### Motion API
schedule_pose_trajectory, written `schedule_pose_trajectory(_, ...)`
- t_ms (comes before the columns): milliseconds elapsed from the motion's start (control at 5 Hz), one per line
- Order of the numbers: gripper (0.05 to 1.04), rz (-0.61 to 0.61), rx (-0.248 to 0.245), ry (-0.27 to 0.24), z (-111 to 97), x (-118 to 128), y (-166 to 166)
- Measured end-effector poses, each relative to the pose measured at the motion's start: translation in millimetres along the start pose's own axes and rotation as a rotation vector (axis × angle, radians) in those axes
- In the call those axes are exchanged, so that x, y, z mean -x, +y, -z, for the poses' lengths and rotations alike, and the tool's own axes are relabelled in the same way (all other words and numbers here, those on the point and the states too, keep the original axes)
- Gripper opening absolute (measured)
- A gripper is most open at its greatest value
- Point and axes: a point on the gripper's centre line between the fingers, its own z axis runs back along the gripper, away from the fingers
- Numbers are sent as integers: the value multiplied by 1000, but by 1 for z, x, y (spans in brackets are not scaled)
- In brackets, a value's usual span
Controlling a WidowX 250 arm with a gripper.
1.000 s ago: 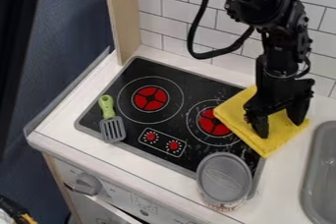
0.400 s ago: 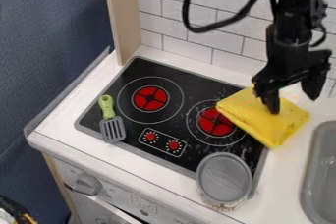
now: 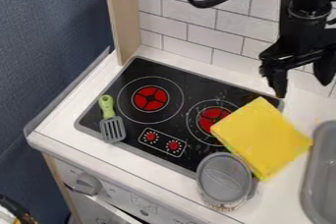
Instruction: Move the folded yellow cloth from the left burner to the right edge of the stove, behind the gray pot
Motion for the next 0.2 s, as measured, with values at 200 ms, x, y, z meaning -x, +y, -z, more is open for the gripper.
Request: schedule_pose_trajectory(200,999,1,-1,-1,0,0,0)
